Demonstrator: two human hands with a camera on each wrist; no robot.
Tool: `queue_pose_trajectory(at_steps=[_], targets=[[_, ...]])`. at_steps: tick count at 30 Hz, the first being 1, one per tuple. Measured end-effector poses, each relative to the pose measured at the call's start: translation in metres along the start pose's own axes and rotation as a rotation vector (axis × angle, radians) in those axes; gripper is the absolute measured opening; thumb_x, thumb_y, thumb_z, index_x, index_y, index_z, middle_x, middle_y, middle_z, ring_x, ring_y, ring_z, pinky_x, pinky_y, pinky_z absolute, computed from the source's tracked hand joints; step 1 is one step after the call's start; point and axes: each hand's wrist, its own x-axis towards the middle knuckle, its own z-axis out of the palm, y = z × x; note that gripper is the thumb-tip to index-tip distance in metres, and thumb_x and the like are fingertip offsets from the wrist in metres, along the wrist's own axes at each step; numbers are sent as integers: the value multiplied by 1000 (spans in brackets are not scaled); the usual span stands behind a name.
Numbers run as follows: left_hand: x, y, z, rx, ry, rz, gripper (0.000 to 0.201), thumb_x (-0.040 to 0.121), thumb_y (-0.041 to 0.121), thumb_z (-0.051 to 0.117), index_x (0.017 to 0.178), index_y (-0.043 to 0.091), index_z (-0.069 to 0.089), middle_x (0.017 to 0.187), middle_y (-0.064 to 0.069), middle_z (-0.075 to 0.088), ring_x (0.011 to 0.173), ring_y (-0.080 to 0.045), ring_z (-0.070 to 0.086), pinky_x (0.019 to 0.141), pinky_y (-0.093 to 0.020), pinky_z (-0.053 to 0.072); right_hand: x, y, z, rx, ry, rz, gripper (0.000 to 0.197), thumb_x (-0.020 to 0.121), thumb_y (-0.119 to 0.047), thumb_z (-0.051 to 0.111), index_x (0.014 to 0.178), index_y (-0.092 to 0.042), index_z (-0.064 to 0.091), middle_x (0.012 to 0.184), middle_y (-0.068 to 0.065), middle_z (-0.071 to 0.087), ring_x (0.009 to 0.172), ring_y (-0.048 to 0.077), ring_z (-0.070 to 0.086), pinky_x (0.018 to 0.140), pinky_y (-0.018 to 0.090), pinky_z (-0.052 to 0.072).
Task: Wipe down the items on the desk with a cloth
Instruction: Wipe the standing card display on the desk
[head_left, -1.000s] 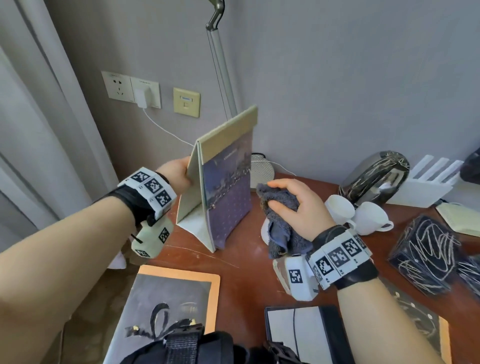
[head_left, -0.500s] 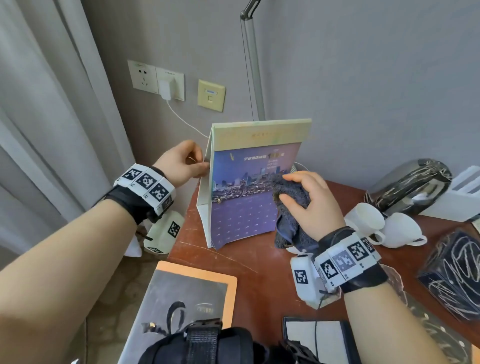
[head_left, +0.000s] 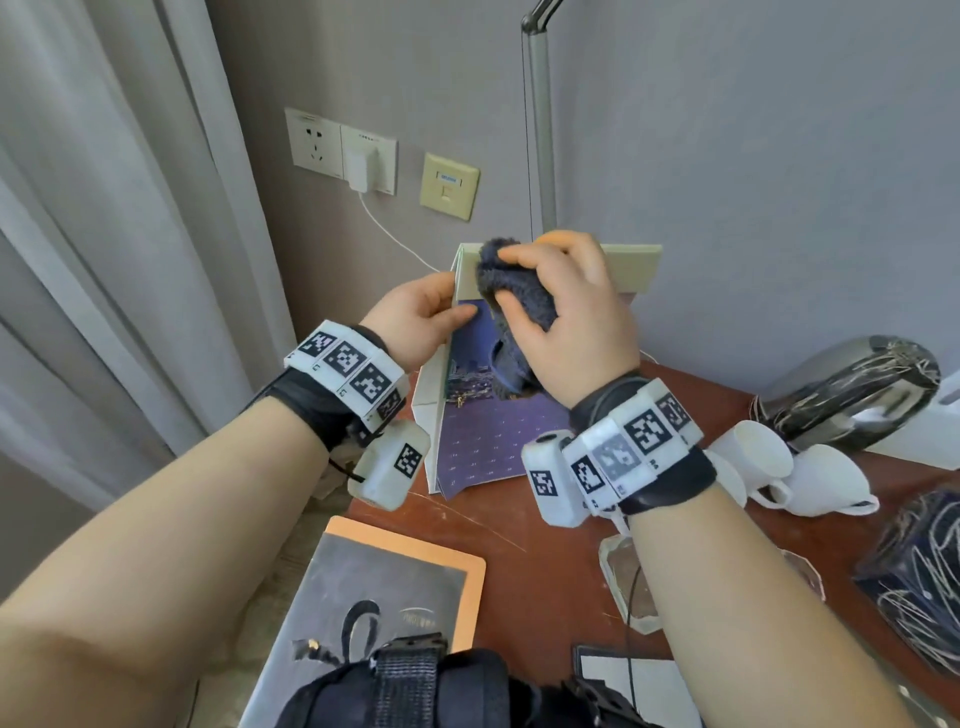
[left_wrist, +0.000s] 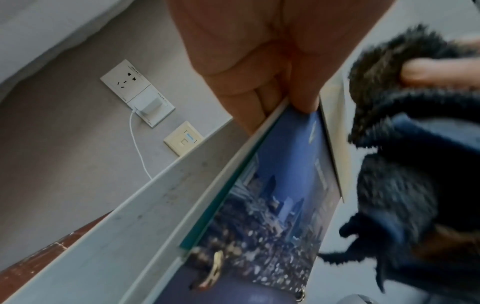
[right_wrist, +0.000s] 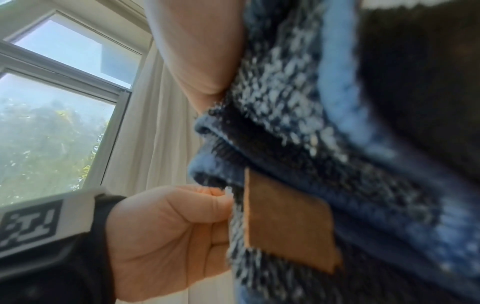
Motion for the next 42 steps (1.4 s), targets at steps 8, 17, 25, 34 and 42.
queue_pose_trajectory(at_steps=[8,17,25,34,42], targets=[[5,-6,-6,98,-71,22,39,93,-10,40,116,20,47,119,-2,56,111,-21,55,105,-46,39,-13,23,30,-197,-57,-68,18,73,-9,70,90,-12,66,101,10,56,76,32,59,50,31,45],[7,-10,-5,127,-66,28,36,94,-8,40,127,6,46,119,1,54,107,-15,54,92,-17,44,-23,18,26,-193,28,-80,21,73,-15,68,94,-13,68,99,9,59,73,29,60,52,29,46],[10,-12,-8,124,-83,11,38,95,-7,39,125,14,44,119,1,55,93,4,60,92,-18,47,-44,35,43,-269,-151,13,18,73,-9,74,90,-13,68,96,10,57,72,34,59,49,26,37],[7,-11,-5,219,-38,44,29,91,6,48,115,22,48,115,-1,59,113,-24,56,101,-47,41,5,5,15,-163,150,-166,26,78,-20,60,102,-14,68,106,11,60,87,25,58,58,34,53],[4,-8,-5,226,-74,30,29,81,23,45,107,35,48,113,-1,62,112,-24,58,100,-47,43,-7,11,30,-192,54,-132,25,71,-10,65,95,-15,70,99,11,60,78,34,60,50,39,52]])
